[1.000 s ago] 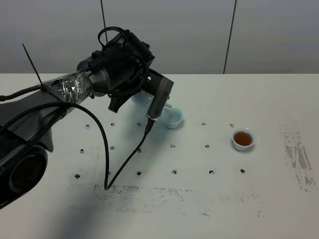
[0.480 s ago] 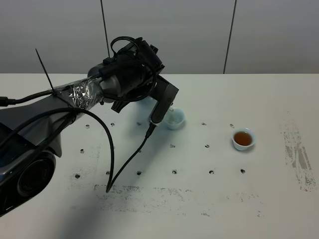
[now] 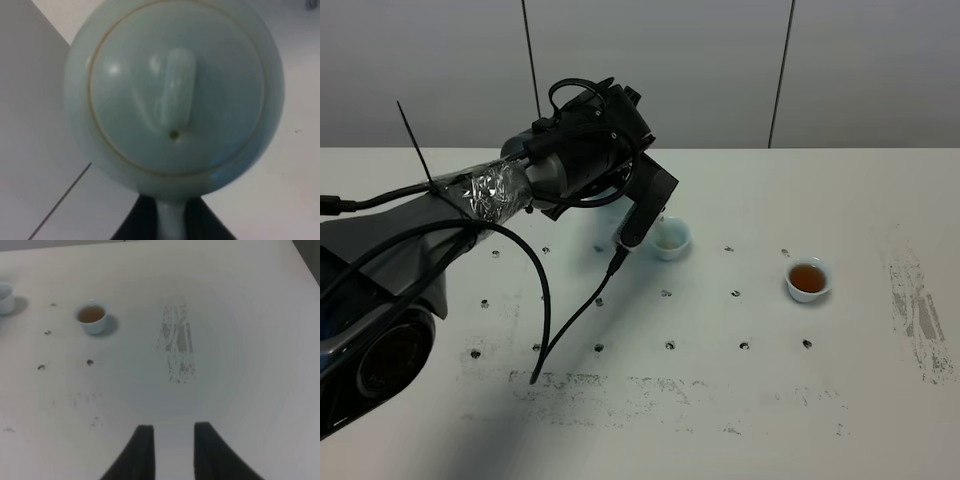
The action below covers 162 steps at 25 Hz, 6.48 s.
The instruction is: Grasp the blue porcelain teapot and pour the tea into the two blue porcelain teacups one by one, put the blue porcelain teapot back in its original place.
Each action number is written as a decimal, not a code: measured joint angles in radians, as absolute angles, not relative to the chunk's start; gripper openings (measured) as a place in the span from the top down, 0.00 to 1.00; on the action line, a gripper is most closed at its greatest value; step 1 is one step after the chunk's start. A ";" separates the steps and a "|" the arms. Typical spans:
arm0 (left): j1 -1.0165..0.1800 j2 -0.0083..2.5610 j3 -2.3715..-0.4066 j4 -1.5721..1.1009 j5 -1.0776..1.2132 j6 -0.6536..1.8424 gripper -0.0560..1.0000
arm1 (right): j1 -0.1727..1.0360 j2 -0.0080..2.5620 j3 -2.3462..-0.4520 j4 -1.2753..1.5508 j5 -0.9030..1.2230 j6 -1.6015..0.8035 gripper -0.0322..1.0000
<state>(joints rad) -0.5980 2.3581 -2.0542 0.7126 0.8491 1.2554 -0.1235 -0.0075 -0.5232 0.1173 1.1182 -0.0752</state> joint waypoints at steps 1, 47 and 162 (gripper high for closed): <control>-0.601 2.358 -2.054 0.720 0.849 1.255 0.84 | -0.123 -0.008 -0.523 0.117 1.118 -0.075 0.76; -0.647 2.358 -2.054 0.874 0.805 1.348 0.84 | -0.123 -0.008 -0.523 0.117 1.118 -0.075 0.76; -0.404 2.079 -1.624 -0.056 0.740 0.491 0.84 | -0.123 -0.008 -0.523 0.117 1.118 -0.075 0.76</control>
